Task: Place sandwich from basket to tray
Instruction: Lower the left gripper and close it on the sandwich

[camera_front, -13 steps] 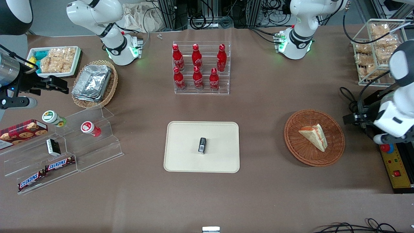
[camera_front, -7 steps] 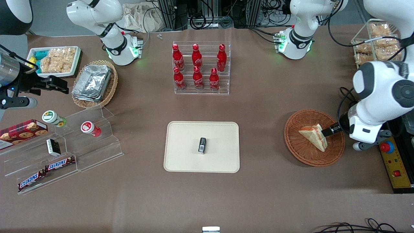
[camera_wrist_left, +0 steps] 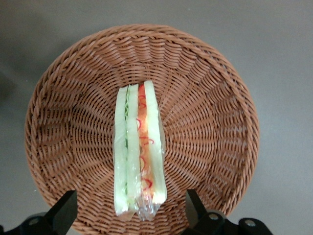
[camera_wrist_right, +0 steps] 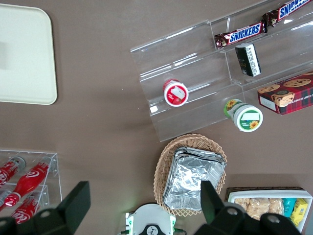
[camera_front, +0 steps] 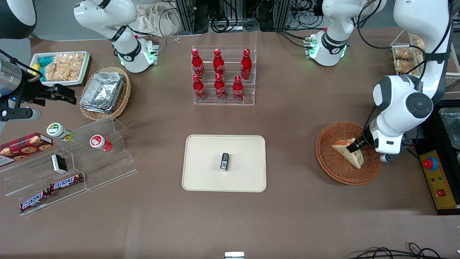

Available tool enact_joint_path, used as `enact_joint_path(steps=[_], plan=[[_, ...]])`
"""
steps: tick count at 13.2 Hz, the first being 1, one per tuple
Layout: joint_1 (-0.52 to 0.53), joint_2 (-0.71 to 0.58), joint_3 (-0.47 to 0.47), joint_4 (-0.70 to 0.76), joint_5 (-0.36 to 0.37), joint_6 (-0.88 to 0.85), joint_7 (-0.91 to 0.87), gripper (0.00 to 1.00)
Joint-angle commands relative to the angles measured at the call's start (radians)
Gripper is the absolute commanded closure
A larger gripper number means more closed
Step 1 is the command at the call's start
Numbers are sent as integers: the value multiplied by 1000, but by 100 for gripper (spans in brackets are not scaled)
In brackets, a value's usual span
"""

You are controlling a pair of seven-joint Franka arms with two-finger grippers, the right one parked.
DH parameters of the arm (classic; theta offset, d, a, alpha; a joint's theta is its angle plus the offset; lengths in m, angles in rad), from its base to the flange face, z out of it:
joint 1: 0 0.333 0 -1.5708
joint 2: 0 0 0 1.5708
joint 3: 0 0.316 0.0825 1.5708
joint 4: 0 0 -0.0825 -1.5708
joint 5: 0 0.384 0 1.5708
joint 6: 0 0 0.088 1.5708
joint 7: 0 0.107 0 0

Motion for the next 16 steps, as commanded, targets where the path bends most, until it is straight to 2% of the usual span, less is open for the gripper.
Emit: enact_joint_path(steps=[1,6,7,10,12,13,16], plan=[[10,24,-1,-26,4,67,-54,0],[24,73,0,-49,4,124,-72,0],[24,75,0,-48,4,126,-74,5],[21,64,-3,-28,4,118,-166,61],[15,31,-4,-19,4,95,-206,94],[13,3,-6,-5,4,52,-216,100],[12,-67,-55,124,2,-171,-246,100]])
